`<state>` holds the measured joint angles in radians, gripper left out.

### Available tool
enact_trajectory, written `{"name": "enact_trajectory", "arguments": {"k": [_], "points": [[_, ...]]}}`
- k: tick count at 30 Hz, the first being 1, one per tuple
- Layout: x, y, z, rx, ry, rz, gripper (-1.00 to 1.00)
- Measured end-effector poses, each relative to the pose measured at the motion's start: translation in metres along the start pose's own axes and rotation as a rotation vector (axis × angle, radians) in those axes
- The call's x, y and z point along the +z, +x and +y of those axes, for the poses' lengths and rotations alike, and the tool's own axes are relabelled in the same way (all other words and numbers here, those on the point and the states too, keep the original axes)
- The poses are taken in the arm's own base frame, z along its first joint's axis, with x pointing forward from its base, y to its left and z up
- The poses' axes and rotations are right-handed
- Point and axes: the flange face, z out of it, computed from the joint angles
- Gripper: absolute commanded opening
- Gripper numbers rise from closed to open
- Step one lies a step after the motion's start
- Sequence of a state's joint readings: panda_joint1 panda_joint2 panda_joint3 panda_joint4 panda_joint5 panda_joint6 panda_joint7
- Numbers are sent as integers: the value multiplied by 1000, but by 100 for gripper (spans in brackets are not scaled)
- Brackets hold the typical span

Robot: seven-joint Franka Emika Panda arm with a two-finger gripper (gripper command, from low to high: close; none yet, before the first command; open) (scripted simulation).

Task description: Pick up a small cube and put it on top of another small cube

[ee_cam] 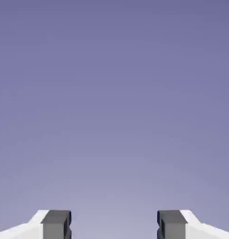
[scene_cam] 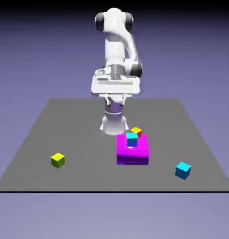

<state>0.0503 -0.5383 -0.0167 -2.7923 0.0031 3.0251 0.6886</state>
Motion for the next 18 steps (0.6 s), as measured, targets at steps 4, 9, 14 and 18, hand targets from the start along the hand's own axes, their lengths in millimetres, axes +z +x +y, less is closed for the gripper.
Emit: {"name": "enact_trajectory", "arguments": {"k": [4,9,14,18], "points": [[30,-17,-23,-206,6,-112,0],[68,-47,-52,-475,21,-242,0],[104,-85,-78,-756,43,-362,0],[129,-124,-100,-997,71,-453,0]]}}
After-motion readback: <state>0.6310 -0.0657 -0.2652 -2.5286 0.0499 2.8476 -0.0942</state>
